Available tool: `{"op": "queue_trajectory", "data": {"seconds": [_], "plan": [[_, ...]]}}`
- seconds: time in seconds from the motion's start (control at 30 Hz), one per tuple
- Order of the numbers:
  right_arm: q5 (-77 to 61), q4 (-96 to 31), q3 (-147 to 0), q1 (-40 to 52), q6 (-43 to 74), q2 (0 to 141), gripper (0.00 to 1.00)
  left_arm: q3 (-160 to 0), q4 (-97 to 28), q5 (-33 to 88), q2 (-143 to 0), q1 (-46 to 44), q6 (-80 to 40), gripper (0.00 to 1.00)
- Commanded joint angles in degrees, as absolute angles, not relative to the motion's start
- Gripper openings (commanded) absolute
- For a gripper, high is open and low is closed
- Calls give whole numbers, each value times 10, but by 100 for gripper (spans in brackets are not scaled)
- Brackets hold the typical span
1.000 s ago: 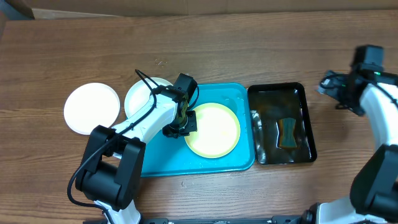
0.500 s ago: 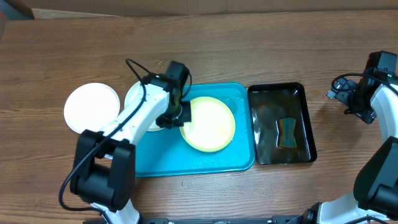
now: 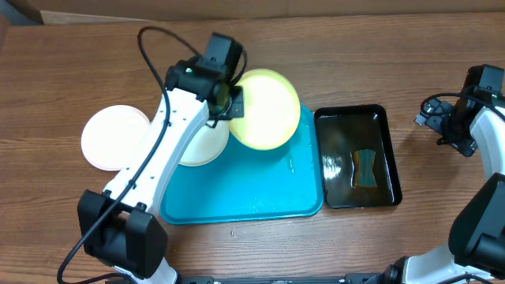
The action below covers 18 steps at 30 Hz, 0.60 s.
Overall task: Clean dirty plates on tray and stack at the side
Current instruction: 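Lift the yellow plate with the left gripper and swing it over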
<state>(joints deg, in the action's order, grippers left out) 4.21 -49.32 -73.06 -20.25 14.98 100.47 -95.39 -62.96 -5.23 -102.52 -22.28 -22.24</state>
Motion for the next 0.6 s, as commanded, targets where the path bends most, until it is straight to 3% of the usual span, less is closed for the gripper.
{"op": "queue_trajectory", "data": {"seconds": [0.0, 0.4, 0.57], "plan": [[38, -491, -733, -203, 152, 1002, 100, -998, -610, -128, -1005, -271, -214, 4], [38, -491, -733, -203, 152, 1002, 100, -1000, -518, -361, -1029, -464, -208, 4], [38, -491, -733, -203, 152, 1002, 100, -1000, -505, -550, -1066, -552, -188, 4]]}}
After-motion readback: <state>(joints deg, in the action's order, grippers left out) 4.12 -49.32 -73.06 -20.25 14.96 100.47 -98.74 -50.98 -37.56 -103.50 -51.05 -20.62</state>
